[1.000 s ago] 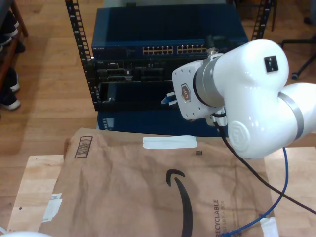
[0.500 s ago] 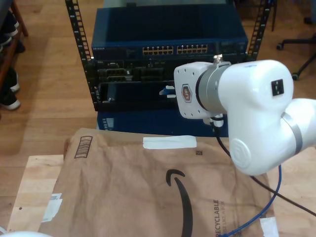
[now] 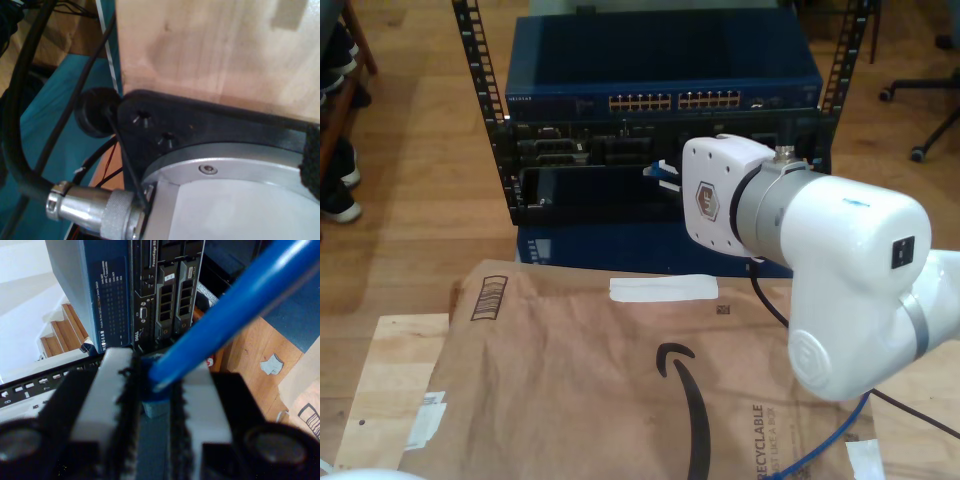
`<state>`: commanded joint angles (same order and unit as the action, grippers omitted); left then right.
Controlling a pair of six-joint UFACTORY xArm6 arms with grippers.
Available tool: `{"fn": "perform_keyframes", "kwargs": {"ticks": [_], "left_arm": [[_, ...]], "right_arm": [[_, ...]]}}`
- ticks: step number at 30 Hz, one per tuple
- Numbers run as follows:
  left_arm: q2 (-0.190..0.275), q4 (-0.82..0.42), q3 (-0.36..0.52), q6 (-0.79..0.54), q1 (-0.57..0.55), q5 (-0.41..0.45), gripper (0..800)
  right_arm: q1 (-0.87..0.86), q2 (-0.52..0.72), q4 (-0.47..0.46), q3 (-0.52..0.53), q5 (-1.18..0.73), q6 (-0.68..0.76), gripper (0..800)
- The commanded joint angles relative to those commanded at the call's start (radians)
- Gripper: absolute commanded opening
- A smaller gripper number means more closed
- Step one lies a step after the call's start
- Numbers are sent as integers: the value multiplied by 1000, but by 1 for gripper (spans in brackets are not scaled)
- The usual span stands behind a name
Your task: Grab the cable and plug it in
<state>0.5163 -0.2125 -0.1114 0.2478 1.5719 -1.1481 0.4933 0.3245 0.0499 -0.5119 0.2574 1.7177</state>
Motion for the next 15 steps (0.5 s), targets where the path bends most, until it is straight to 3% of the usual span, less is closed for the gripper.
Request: {"fn": "perform_keyframes", "kwargs": {"ticks": [5,15], "left_arm": [[-2,0,0,0,0,0,799],[-2,0,0,0,0,-2,799]], "right_arm": [[5,2,-2,38,198,20,0],[52,-37,5,29,230,25,0]]}}
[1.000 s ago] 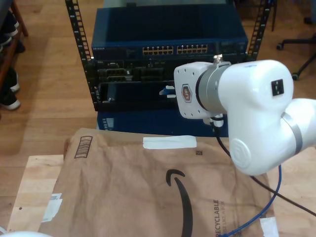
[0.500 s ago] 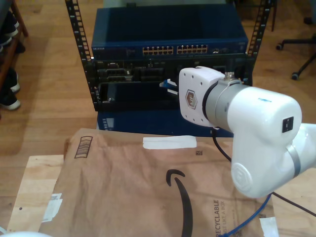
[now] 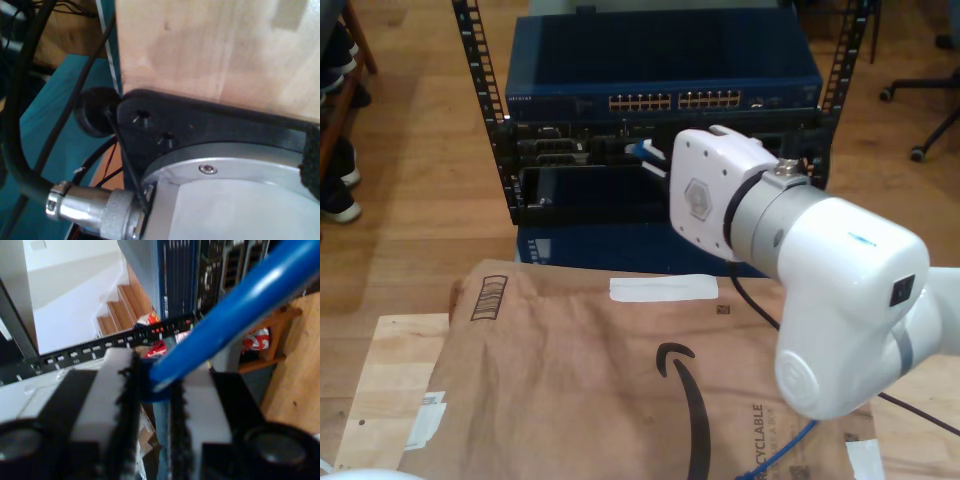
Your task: Grab the cable and plug it in
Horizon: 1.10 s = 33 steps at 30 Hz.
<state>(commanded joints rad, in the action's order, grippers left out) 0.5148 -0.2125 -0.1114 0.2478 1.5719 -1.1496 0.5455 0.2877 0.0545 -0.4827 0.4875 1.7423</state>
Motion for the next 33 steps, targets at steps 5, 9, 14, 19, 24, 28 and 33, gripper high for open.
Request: {"fn": "perform_keyframes", "kwargs": {"ticks": [5,9,14,19,24,28,33], "left_arm": [[0,0,0,0,0,0,799],[0,0,0,0,0,0,799],[0,0,0,0,0,0,799],[0,0,0,0,0,0,799],[0,0,0,0,0,0,799],[0,0,0,0,0,0,799],[2,0,0,0,0,0,799]], "right_arm": [[2,-20,2,72,110,-9,0],[2,-23,2,87,112,-9,0],[0,-100,2,57,123,-6,0],[0,-184,-2,-60,133,-5,0],[-3,-285,0,-178,138,-5,0],[-17,-354,3,-249,196,-8,0],[-28,-400,8,-287,276,-8,0]]}}
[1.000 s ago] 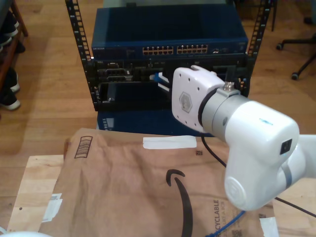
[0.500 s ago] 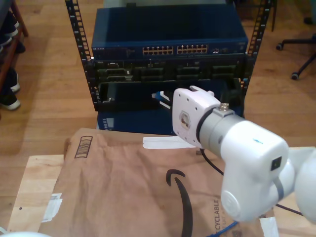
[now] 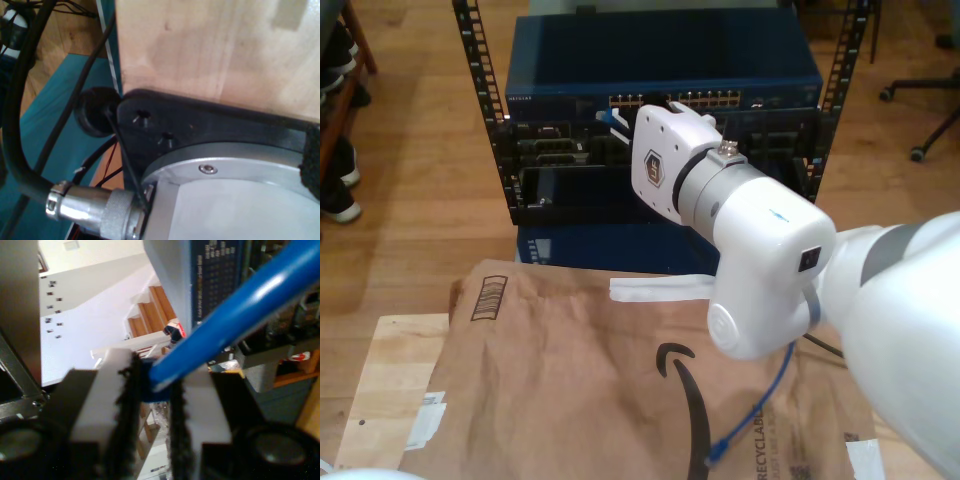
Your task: Grab the cable and plug it in
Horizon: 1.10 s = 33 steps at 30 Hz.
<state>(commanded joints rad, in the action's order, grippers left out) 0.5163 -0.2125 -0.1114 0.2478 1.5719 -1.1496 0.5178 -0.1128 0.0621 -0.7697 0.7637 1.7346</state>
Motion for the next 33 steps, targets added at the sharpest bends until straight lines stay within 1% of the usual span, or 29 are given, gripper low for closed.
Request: {"fn": "perform_keyframes", "kwargs": {"ticks": [2,7,9,12,16,21,27,31,33], "left_arm": [[-2,0,0,0,0,0,799],[-2,0,0,0,0,0,799],[-2,0,0,0,0,0,799],[-2,0,0,0,0,0,799],[-2,0,0,0,0,0,799],[0,0,0,0,0,0,799],[-2,0,0,0,0,0,799],[-2,0,0,0,0,0,799],[-2,0,0,0,0,0,799]], "right_arm": [[-2,0,11,14,60,0,0],[-6,3,46,112,181,-5,0],[-5,5,86,144,227,-17,0],[-3,0,157,172,304,-94,0],[-25,-8,219,166,318,-110,0],[-29,-32,224,173,365,-114,0],[-35,-92,275,124,371,-114,0],[-40,-130,328,94,385,-114,0],[-43,-152,333,77,397,-114,0]]}}
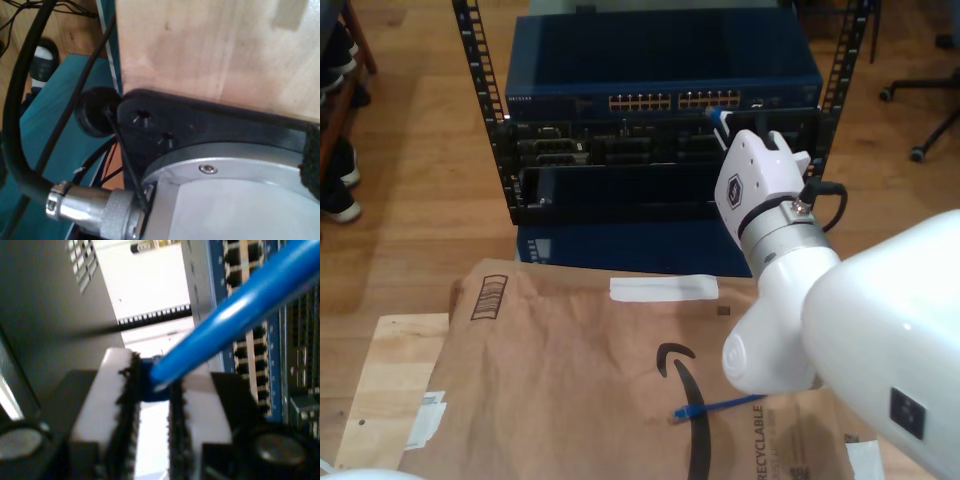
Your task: Grab the cable and plug it in
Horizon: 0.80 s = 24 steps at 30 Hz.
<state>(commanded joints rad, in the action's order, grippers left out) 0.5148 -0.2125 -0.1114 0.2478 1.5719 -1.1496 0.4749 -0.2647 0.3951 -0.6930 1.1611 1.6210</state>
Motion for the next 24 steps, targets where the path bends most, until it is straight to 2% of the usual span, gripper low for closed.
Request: {"fn": "perform_keyframes", "kwargs": {"ticks": [9,21,24], "left_arm": [[0,0,0,0,0,0,799],[0,0,0,0,0,0,799],[0,0,0,0,0,0,799]], "right_arm": [[-8,-124,69,-84,52,-3,0],[6,-267,235,-261,104,-157,0],[14,-295,242,-285,130,-181,0]]}}
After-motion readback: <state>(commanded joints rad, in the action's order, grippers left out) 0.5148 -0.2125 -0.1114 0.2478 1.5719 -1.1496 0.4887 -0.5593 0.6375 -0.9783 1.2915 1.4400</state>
